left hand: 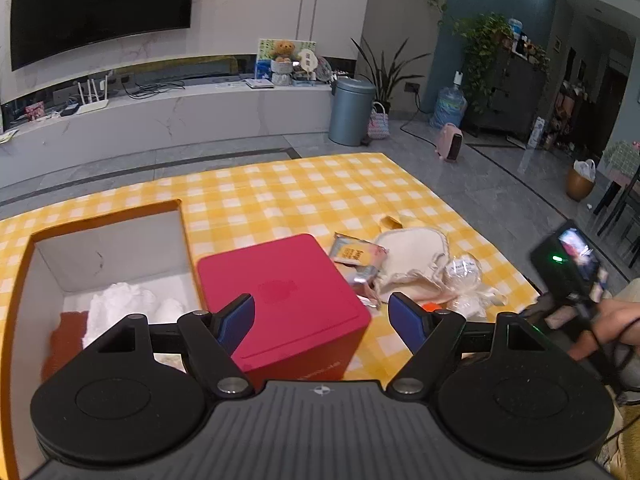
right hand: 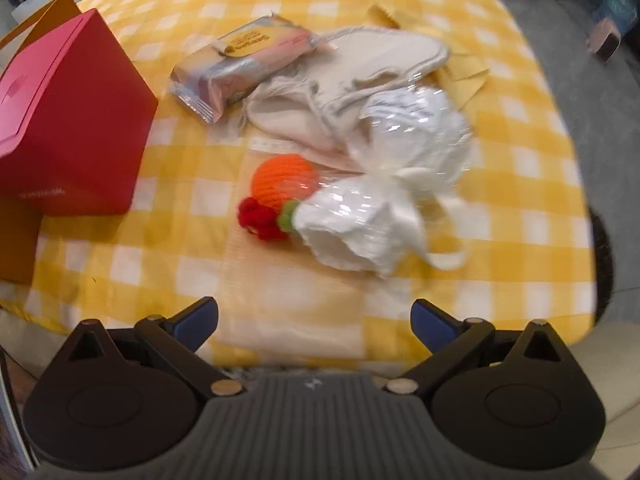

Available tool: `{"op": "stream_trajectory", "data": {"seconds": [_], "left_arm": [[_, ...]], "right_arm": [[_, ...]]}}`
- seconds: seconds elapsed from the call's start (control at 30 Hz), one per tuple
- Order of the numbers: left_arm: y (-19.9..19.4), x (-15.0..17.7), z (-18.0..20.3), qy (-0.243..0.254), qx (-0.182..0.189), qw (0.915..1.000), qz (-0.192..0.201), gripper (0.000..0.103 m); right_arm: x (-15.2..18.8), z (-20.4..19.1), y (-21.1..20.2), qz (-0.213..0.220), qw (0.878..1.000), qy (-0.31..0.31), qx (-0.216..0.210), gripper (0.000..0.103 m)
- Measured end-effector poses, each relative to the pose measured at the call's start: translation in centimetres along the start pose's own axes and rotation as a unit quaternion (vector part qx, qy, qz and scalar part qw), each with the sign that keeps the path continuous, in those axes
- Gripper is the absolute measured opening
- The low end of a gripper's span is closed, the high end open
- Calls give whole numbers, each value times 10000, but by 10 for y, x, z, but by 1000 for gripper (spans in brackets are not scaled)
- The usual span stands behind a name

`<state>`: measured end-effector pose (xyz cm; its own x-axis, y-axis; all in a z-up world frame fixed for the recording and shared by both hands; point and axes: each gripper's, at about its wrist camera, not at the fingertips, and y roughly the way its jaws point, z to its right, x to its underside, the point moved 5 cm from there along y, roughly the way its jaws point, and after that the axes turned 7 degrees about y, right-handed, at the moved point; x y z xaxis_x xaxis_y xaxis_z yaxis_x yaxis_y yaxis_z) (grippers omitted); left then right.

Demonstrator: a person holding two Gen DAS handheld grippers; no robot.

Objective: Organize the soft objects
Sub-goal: 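Move both tools back over the table toward the remaining soft items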

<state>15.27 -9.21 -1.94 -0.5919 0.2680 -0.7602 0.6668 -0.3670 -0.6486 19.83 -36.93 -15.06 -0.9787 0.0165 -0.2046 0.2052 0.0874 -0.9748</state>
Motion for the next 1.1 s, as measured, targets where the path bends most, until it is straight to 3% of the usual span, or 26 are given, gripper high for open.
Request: {"op": "stream_trajectory", "data": {"seconds": [0.1,0.37,0.43,0.63,0.7,0.8,1.0,1.1], "left_arm": [[2,3,4,91,-2,10000,-24,89],[8,7,-4,-62,-23,9999,-138,89],[8,8,-7,-82,-60,9998,-151,89],[7,7,-17,-194,-215,9994,-204,89],[4,6,-17,-104,-364,9991,-188,89],[4,1,-12,25,-421,9989,-185,89],[29,-19,13,188,19,9979,-619,89],[58,-30,32,314,297,9937,-1036,89]], "right_arm": [[-5,-6,8,-180,9997,138,-117,100],[-15,-25,33,-468,9986,-198,115,101],[-19,-25,35,-362,9990,-208,184,97],[-17,-31,27,76,9976,-678,130,78],[-16,-31,22,249,9971,-719,86,62],[-13,-27,17,439,9968,-671,42,47],[-7,-20,13,639,9965,-528,-104,24],[-8,-17,12,690,9964,-388,-310,19]]}}
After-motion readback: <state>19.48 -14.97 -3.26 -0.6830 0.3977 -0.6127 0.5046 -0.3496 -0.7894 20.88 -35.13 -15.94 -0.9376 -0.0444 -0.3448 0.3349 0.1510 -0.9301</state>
